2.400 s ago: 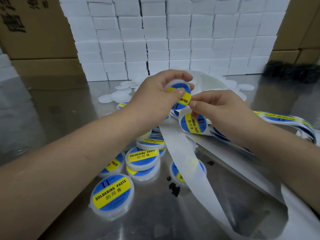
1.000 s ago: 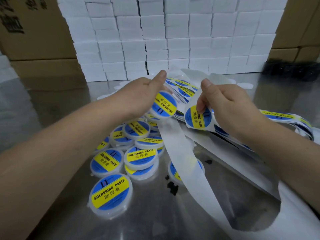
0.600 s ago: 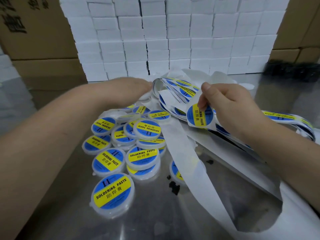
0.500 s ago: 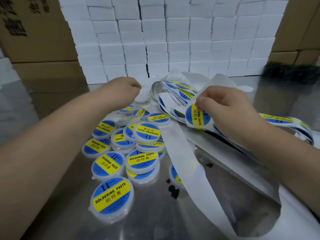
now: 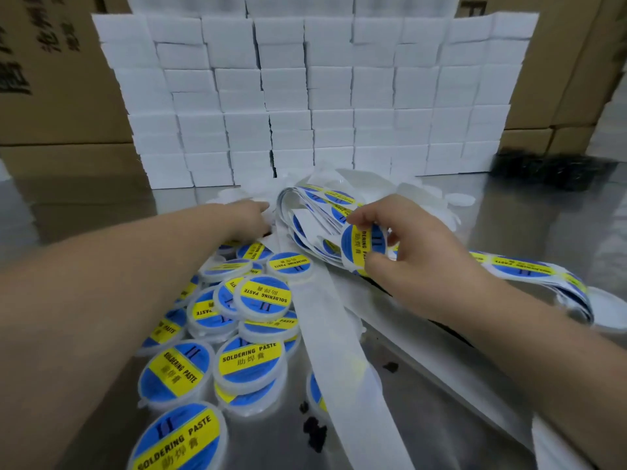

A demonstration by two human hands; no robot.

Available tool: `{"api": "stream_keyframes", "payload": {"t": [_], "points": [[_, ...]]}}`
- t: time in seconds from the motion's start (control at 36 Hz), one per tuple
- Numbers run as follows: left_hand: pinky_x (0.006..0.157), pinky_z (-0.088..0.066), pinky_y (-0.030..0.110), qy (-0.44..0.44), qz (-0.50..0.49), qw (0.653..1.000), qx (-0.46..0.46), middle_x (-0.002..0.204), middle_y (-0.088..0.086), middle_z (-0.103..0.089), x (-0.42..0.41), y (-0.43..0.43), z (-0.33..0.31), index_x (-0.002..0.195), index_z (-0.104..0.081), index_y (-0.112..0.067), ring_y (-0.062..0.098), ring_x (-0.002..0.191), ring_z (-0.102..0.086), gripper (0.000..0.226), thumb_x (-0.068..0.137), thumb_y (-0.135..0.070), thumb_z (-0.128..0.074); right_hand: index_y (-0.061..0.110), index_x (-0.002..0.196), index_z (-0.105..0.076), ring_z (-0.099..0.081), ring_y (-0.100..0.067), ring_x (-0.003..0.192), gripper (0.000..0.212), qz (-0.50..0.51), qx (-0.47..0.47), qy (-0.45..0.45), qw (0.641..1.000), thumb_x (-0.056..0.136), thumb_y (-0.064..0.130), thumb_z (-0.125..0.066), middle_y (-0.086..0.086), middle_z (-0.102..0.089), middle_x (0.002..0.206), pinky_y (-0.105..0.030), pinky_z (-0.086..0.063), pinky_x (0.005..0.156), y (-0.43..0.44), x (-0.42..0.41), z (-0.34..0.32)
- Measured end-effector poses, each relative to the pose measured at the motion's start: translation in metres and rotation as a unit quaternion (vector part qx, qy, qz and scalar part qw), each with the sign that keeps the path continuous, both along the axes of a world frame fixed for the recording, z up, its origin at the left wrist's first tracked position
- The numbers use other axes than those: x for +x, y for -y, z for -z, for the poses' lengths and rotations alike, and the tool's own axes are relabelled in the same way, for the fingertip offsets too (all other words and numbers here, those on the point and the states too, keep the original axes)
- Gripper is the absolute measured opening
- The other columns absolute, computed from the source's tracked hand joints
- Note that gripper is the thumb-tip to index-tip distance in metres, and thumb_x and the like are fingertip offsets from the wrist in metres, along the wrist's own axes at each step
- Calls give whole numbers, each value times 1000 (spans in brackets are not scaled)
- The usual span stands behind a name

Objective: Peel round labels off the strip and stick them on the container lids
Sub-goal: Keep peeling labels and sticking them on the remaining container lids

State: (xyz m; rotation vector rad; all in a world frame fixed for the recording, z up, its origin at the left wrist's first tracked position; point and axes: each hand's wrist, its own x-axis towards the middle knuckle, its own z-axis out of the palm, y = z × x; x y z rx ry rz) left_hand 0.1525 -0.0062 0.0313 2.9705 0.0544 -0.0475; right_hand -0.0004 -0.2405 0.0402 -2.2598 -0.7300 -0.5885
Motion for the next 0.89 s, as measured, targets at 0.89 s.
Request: {"api": "stream_keyframes", "payload": {"t": [0.89], "points": [[51, -25, 28, 250, -34, 963, -91, 77, 2, -47, -15, -23, -17, 72, -43, -17, 24, 76, -43, 17, 85, -19, -53, 28, 109, -57, -39, 25, 83, 43, 14, 11, -24, 1000, 74, 5, -51, 24, -49, 92, 4, -30, 71, -3, -3, 0]]}}
